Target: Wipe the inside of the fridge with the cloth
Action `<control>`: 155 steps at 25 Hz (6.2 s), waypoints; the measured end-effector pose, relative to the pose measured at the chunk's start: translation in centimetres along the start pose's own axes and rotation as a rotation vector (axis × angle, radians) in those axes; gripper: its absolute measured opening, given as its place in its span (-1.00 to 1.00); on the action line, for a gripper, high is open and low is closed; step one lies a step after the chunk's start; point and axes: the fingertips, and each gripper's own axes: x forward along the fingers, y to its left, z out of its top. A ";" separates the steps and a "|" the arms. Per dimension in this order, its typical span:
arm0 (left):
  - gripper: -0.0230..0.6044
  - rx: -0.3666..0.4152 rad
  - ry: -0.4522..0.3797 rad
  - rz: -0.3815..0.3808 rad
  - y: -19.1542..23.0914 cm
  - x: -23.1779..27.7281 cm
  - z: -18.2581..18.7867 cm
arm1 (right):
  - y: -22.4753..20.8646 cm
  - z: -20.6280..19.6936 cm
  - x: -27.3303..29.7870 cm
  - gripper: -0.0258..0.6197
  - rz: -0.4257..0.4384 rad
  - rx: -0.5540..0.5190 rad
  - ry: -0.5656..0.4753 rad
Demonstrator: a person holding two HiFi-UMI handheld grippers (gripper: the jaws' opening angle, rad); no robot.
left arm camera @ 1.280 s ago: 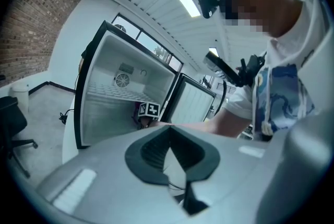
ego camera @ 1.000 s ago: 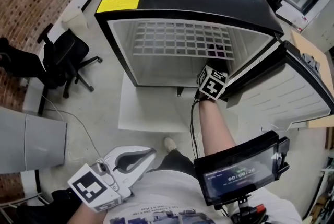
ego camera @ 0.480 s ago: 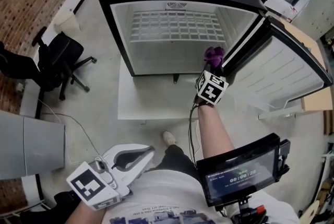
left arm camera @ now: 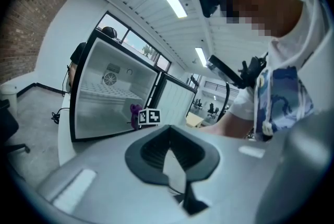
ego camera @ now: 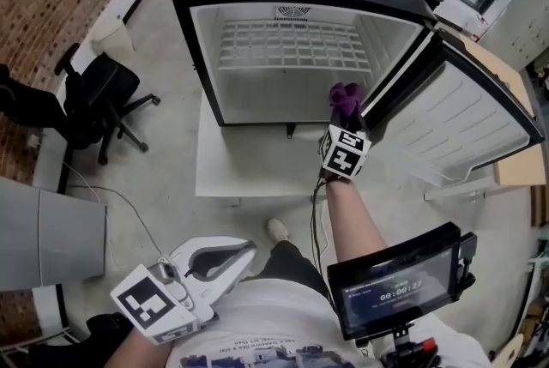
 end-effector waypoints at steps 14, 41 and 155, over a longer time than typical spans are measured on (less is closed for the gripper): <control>-0.90 -0.033 -0.011 0.154 4.8 3.2 2.6 | 3.5 1.7 11.2 -0.69 0.107 -0.150 0.064; -0.90 -0.095 -0.028 0.302 8.0 3.3 3.0 | 21.7 -1.2 13.2 -0.69 0.553 -0.199 0.136; -0.90 -0.099 -0.015 0.274 3.4 0.3 -0.1 | 21.8 -5.4 5.1 -0.69 0.580 -0.131 0.178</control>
